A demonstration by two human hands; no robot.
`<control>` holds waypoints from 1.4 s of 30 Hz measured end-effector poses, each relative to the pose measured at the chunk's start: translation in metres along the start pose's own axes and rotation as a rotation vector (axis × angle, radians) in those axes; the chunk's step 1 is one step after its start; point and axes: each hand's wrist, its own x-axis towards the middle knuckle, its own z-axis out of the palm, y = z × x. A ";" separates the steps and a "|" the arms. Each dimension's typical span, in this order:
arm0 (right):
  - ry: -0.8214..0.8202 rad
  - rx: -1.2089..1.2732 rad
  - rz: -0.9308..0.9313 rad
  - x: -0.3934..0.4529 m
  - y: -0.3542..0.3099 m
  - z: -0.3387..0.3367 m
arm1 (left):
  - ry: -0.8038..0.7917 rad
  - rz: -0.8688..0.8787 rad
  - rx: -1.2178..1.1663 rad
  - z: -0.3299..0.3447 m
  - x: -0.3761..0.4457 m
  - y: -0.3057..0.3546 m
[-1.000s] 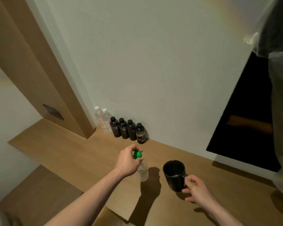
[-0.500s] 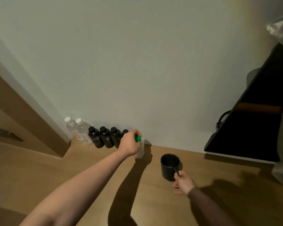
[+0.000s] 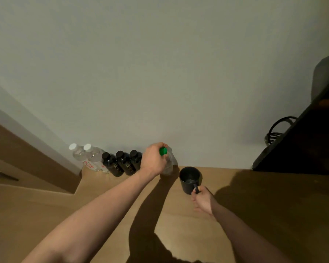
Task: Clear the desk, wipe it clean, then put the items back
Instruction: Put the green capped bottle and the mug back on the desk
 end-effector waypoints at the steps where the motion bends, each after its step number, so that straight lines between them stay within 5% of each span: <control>1: -0.009 0.011 -0.007 0.003 -0.001 0.005 | -0.011 0.038 0.022 -0.001 0.000 -0.003; 6: -0.015 0.061 -0.014 0.013 -0.010 0.026 | -0.108 0.147 0.085 -0.012 -0.002 -0.014; 22: -0.063 0.128 0.036 0.033 -0.014 0.051 | -0.292 0.002 -0.076 -0.048 -0.125 -0.067; 36: 0.067 -0.561 -0.285 -0.116 0.011 0.024 | -0.540 0.022 0.105 -0.048 -0.177 -0.063; 42: 0.132 -0.605 -0.313 -0.182 0.035 -0.006 | -0.519 0.096 0.174 -0.042 -0.209 -0.025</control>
